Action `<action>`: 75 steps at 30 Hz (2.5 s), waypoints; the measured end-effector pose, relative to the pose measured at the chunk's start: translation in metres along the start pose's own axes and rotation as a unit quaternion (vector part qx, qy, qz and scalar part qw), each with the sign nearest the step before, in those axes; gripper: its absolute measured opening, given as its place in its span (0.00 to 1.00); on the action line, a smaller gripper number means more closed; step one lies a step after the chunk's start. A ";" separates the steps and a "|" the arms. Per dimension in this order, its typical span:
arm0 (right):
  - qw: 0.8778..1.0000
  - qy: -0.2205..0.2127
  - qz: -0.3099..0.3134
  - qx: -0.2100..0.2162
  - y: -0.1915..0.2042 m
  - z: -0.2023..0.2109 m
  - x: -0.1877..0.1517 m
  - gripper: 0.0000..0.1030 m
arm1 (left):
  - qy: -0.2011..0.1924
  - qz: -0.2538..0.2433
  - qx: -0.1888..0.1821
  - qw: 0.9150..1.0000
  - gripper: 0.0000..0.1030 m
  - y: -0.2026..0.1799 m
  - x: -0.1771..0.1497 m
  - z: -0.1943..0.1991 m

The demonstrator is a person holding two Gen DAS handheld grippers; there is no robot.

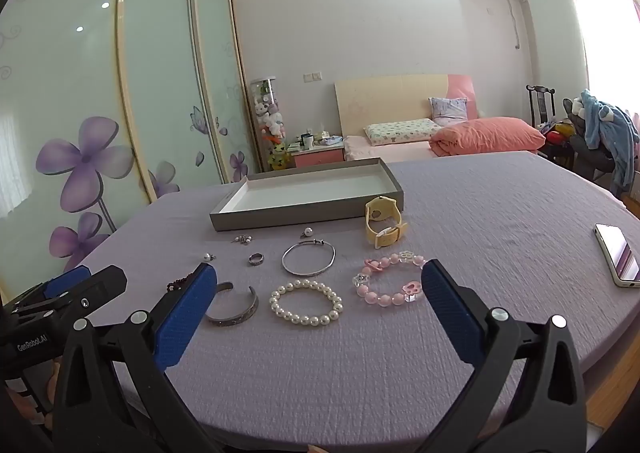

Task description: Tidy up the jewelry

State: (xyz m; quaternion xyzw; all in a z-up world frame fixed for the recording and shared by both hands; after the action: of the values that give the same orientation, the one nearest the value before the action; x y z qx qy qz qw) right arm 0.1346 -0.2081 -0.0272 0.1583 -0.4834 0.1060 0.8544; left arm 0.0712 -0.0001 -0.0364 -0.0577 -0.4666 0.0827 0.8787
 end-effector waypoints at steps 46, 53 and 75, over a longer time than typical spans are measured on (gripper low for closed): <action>1.000 -0.001 -0.004 0.000 -0.003 0.002 0.001 0.99 | 0.004 0.000 0.004 1.000 0.98 0.004 -0.002 -0.002; 1.000 -0.001 -0.004 0.000 -0.003 0.002 0.000 0.99 | 0.005 -0.001 0.004 1.000 0.98 0.005 -0.004 -0.007; 1.000 -0.001 -0.004 0.001 -0.002 0.002 0.004 0.99 | 0.005 0.000 0.004 1.000 0.98 0.004 -0.004 -0.006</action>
State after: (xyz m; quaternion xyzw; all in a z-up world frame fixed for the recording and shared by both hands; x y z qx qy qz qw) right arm 0.1358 -0.2103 -0.0236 0.1609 -0.4838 0.1028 0.8541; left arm 0.0737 0.0029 -0.0437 -0.0547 -0.4618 0.0839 0.8813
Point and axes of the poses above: each gripper's, at about its wrist camera, not at the fingertips, and z roughly against the way its jaws point, y to its left, x to its top, the point moved 8 cm from there along -z, roughly the way its jaws point, and after that the axes turned 7 degrees about y, right-handed, at the moved point
